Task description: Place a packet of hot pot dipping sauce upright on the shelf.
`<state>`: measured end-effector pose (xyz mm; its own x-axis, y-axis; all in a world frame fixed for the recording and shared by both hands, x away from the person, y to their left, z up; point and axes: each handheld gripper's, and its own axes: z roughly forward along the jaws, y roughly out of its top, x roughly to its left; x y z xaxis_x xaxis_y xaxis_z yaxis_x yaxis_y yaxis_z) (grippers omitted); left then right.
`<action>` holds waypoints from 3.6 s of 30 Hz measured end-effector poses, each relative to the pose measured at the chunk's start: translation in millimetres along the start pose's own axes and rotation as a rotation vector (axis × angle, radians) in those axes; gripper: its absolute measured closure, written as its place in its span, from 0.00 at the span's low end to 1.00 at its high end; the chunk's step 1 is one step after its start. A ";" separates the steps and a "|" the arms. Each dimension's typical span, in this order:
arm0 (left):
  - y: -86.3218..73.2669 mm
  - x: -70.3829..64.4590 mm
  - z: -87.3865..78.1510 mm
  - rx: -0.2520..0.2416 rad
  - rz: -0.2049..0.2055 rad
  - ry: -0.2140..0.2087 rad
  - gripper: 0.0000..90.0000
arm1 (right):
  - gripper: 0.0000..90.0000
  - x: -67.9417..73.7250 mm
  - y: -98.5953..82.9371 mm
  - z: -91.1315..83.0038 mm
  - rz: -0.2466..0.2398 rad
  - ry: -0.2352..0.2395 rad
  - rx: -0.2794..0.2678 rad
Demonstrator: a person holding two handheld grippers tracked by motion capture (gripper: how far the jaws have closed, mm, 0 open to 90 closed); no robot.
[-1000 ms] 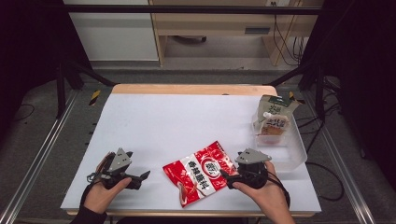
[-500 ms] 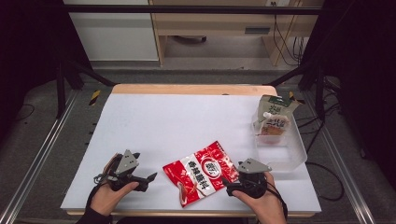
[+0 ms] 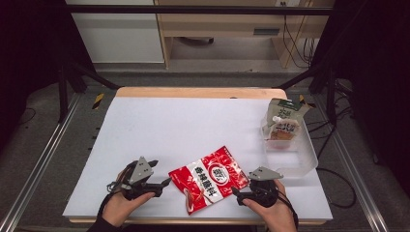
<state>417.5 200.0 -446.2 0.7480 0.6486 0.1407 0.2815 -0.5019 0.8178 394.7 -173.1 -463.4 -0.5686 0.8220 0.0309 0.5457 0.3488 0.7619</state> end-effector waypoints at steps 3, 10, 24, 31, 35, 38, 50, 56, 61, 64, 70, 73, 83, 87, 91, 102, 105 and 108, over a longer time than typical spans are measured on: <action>1.8 -4.6 6.5 0.005 0.006 -0.022 0.33 | 0.18 -1.8 -2.7 5.4 0.000 -0.002 0.034; 2.9 -10.7 15.8 0.021 0.016 -0.045 0.37 | 0.18 -5.3 -5.5 12.4 0.015 -0.001 0.061; 0.2 -13.7 21.3 0.042 0.016 -0.054 0.36 | 0.18 -6.2 -5.7 16.6 0.049 0.021 0.076; -0.8 -14.7 23.5 0.054 0.016 -0.059 0.36 | 0.19 -4.7 -5.4 18.3 0.065 0.051 0.072; -1.4 -14.4 24.2 0.058 0.013 -0.058 0.35 | 0.19 -4.0 -4.5 17.0 0.069 0.060 0.064; -2.2 -13.7 25.0 0.067 0.013 -0.057 0.35 | 0.20 -3.8 -3.7 15.3 0.078 0.071 0.047; -4.7 -14.7 28.0 0.096 0.016 -0.058 0.34 | 0.32 -1.2 -2.0 10.5 0.099 0.085 0.037; -5.8 -14.4 30.1 0.109 0.020 -0.056 0.34 | 0.40 -3.8 -1.7 14.2 0.118 0.086 0.065; -7.0 -14.7 32.6 0.128 0.025 -0.055 0.34 | 0.59 -0.9 5.4 16.8 0.098 0.068 0.059; -6.9 -14.9 32.6 0.126 0.022 -0.059 0.34 | 0.75 -1.7 11.1 17.5 0.063 0.027 0.059; -4.9 -10.8 26.2 0.106 0.012 -0.057 0.33 | 1.00 -1.7 21.0 16.7 0.034 -0.002 0.059; -2.7 -5.4 20.2 0.091 0.009 -0.060 0.32 | 1.00 -1.6 31.5 13.9 0.015 0.003 0.030; 9.5 17.5 3.5 0.075 0.009 -0.045 0.17 | 1.00 6.4 91.4 16.7 -0.168 0.023 0.023; 18.2 28.2 -2.2 0.072 0.005 -0.046 0.14 | 1.00 8.0 113.4 18.6 -0.236 0.039 0.024; 26.7 36.0 -6.8 0.074 0.012 -0.041 0.14 | 1.00 12.9 131.0 19.0 -0.282 0.057 0.007; 41.7 51.4 -16.7 0.066 0.018 -0.026 0.14 | 1.00 27.1 162.7 7.2 -0.390 0.097 -0.042; 45.3 53.2 -17.3 0.065 0.028 -0.026 0.15 | 1.00 30.4 165.7 4.7 -0.412 0.109 -0.043; 51.0 54.9 -17.4 0.058 0.042 -0.029 0.16 | 1.00 33.8 167.6 2.1 -0.427 0.124 -0.050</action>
<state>462.5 220.0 -387.0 0.7766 0.6101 0.1573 0.2832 -0.5611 0.7778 468.3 -85.9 -336.0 -0.8075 0.5478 -0.2188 0.2170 0.6208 0.7533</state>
